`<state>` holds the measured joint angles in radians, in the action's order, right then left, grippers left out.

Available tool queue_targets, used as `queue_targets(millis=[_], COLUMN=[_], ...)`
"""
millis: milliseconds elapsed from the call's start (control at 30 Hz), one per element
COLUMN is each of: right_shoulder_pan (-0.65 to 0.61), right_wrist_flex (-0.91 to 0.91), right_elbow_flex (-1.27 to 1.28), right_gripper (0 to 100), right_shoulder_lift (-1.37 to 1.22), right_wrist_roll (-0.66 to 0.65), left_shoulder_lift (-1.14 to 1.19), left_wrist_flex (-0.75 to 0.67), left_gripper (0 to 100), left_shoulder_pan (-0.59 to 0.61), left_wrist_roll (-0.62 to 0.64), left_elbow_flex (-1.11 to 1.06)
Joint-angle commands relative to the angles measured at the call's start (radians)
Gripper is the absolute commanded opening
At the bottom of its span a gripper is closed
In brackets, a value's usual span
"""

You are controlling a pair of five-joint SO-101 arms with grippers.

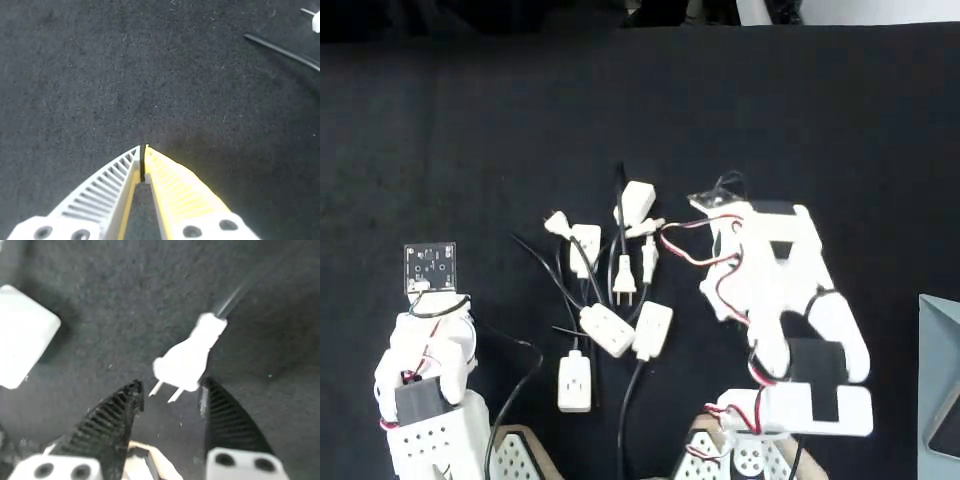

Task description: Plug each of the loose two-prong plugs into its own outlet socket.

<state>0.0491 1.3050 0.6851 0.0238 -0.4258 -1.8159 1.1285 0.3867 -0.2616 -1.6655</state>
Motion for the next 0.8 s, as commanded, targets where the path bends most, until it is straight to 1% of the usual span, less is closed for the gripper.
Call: queue_targets(millis=[0,233,500,667,767], right_shoulder_pan=[0.020,0.021,0.020,0.020,0.020], right_wrist_flex=[-0.006,0.126,0.097,0.063,0.066], right_elbow_flex=[-0.093,-0.225,-0.236,-0.234,-0.234], right_gripper=[19.4,19.4,18.9,10.9,10.9], right_shoulder_lift=[-0.051,-0.110,-0.117,-0.119,-0.119], right_wrist_roll=[0.083,0.181,0.195,0.195,0.195], left_shoulder_lift=[-0.003,-0.003,-0.003,-0.003,-0.003], left_wrist_flex=[-0.009,-0.009,-0.012,-0.012,-0.012], left_gripper=[3,3,3,3,3], left_shoulder_pan=[0.013,0.013,0.010,0.008,0.008], left_wrist_roll=[-0.008,-0.008,-0.008,-0.008,-0.008], left_elbow_flex=[0.008,0.008,-0.001,-0.001,-0.001])
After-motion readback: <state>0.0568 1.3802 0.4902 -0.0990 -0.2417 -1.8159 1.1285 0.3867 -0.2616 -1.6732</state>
